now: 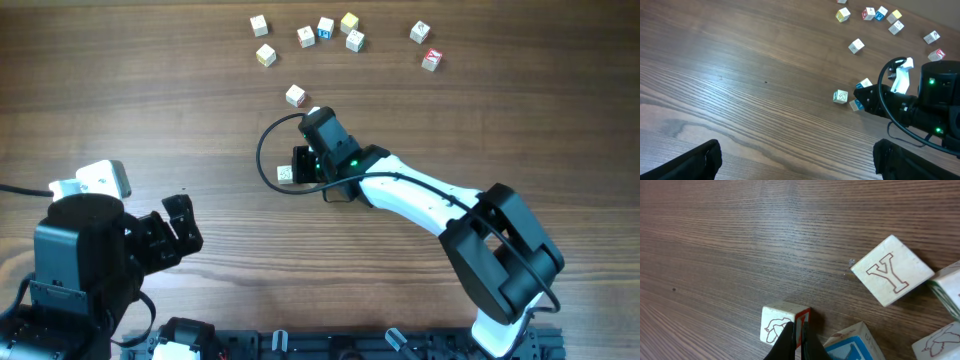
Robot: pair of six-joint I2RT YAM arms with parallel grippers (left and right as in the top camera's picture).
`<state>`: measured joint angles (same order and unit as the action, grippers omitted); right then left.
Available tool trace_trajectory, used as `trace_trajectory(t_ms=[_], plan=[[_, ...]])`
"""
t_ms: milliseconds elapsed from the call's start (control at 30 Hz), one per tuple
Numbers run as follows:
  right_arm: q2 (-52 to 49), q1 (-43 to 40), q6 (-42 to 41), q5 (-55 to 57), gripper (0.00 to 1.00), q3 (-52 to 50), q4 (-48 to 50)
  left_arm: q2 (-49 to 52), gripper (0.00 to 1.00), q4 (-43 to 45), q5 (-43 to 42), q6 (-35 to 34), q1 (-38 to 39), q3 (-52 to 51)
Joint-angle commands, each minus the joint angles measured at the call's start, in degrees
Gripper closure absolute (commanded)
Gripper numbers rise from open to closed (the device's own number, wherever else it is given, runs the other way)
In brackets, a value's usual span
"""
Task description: Form a circle
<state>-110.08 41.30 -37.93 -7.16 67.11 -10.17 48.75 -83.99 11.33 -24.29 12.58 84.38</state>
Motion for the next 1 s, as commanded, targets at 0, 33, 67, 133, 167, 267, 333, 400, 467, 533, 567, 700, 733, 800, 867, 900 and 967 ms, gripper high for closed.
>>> trace_trajectory(t_ms=[0, 33, 67, 133, 167, 267, 333, 400, 467, 533, 567, 700, 733, 800, 867, 900, 967], plan=[[-3.2, 1.2, -1.3, 1.1, 0.93, 0.1, 0.5, -0.1, 0.0, 0.1, 0.7, -0.3, -0.4, 0.0], [-3.5, 1.2, -1.4, 1.1, 0.93, 0.1, 0.6, -0.1, 0.0, 0.1, 0.7, -0.3, -0.4, 0.0], [-3.7, 1.2, -2.0, 1.1, 0.93, 0.1, 0.7, -0.1, 0.0, 0.1, 0.7, -0.3, -0.4, 0.0], [-3.7, 1.2, -2.2, 1.1, 0.94, 0.1, 0.2, -0.1, 0.0, 0.1, 0.7, -0.3, -0.4, 0.0], [-3.7, 1.2, -2.5, 1.1, 0.94, 0.1, -0.2, -0.1, 0.0, 0.1, 0.7, -0.3, -0.4, 0.0], [-3.7, 1.2, -2.6, 1.1, 0.94, 0.1, -0.8, -0.1, 0.0, 0.1, 0.7, -0.3, -0.4, 0.0], [-3.7, 1.2, -2.6, 1.1, 0.94, 0.1, -0.9, -0.1, 0.0, 0.1, 0.7, -0.3, -0.4, 0.0], [-3.7, 1.2, -2.7, 1.1, 0.95, 0.1, -1.2, -0.1, 0.0, 0.1, 0.7, -0.3, -0.4, 0.0], [-3.7, 1.2, -2.7, 1.1, 0.95, 0.1, -1.5, -0.1, 0.0, 0.1, 0.7, -0.3, -0.4, 0.0], [-3.7, 1.2, -2.6, 1.0, 0.95, 0.1, -1.7, -0.1, 0.0, 0.1, 0.7, -0.3, -0.4, 0.0], [-3.7, 1.2, -2.5, 0.9, 0.95, 0.1, -1.7, -0.1, 0.0, 0.1, 0.7, -0.3, -0.4, 0.0], [-3.7, 1.2, -2.2, 0.7, 0.96, 0.2, -2.0, -0.1, 0.0, 0.1, 0.7, -0.3, -0.4, 0.0], [-3.7, 1.2, -2.0, 0.6, 0.95, 0.2, -2.0, -0.1, 0.0, 0.1, 0.7, -0.3, -0.4, 0.0], [-3.4, 1.2, -0.1, -1.5, 0.95, 0.2, -1.6, -0.1, 0.0, 0.1, 0.7, -0.3, -0.4, 0.0], [-3.0, 1.2, 1.4, -3.6, 0.96, 0.2, -1.4, -0.1, 0.0, 0.1, 0.7, -0.3, -0.4, 0.0], [-2.9, 1.2, 2.0, -5.0, 0.95, 0.2, -1.4, -0.1, 0.0, 0.1, 0.7, -0.3, -0.4, 0.0], [-2.8, 1.3, 2.0, -7.0, 0.95, 0.2, -2.0, -0.1, 0.0, 0.1, 0.7, -0.3, -0.4, 0.0]])
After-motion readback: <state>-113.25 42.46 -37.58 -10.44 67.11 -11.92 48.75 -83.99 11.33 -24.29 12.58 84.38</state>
